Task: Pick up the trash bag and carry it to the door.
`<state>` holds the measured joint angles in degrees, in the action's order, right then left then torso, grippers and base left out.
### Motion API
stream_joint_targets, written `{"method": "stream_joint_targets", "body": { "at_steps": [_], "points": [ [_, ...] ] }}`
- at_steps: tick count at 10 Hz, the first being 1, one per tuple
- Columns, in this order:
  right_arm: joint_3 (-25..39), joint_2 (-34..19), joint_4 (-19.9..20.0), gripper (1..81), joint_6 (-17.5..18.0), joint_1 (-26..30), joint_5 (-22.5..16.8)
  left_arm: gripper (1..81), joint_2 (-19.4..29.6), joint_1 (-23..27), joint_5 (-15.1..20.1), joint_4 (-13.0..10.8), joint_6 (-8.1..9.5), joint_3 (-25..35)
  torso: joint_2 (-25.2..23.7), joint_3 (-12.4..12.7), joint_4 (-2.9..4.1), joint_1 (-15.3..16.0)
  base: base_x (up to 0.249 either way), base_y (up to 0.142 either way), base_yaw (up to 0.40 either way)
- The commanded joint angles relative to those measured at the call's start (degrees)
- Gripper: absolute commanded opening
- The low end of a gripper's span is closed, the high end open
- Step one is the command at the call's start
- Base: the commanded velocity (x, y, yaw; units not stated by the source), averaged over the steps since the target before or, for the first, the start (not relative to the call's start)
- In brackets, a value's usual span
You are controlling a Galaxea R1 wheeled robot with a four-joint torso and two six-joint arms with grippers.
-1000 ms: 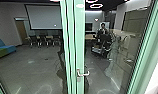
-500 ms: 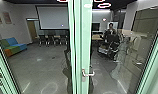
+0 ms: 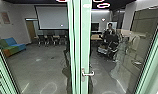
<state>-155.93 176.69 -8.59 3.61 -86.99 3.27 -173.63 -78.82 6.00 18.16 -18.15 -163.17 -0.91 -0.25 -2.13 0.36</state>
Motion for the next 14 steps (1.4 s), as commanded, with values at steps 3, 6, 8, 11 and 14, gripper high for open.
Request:
{"method": "stream_joint_targets", "body": {
  "at_steps": [3,6,8,11,14],
  "points": [
    [0.37,0.71,0.33,81.1,-0.27,2.74,-2.66,1.0,0.21,4.07,3.41,-0.15,-0.22,-0.40,0.00,0.00,0.00,0.00,0.000,0.000,0.000],
    [0.37,0.71,0.33,81.1,-0.27,2.65,-2.65,1.0,0.21,4.07,3.49,-0.15,-0.22,-0.40,-0.04,0.02,0.00,-0.06,0.066,0.000,0.000],
    [0.37,0.71,0.33,81.1,-0.27,2.65,-2.65,1.0,0.21,4.07,3.41,-0.15,-0.30,-0.40,-0.06,0.02,0.00,-0.13,0.131,0.000,0.000],
    [0.37,0.79,0.33,81.1,-0.27,2.65,-2.74,1.0,0.30,4.07,3.49,-0.06,-0.31,-0.40,-0.04,0.02,0.00,-0.09,0.132,0.000,0.000],
    [0.37,0.79,0.24,81.1,-0.27,2.65,-2.74,1.0,0.30,4.07,3.41,-0.06,-0.22,-0.40,-0.02,0.02,0.00,-0.04,0.111,0.000,0.000]
  ]
}}
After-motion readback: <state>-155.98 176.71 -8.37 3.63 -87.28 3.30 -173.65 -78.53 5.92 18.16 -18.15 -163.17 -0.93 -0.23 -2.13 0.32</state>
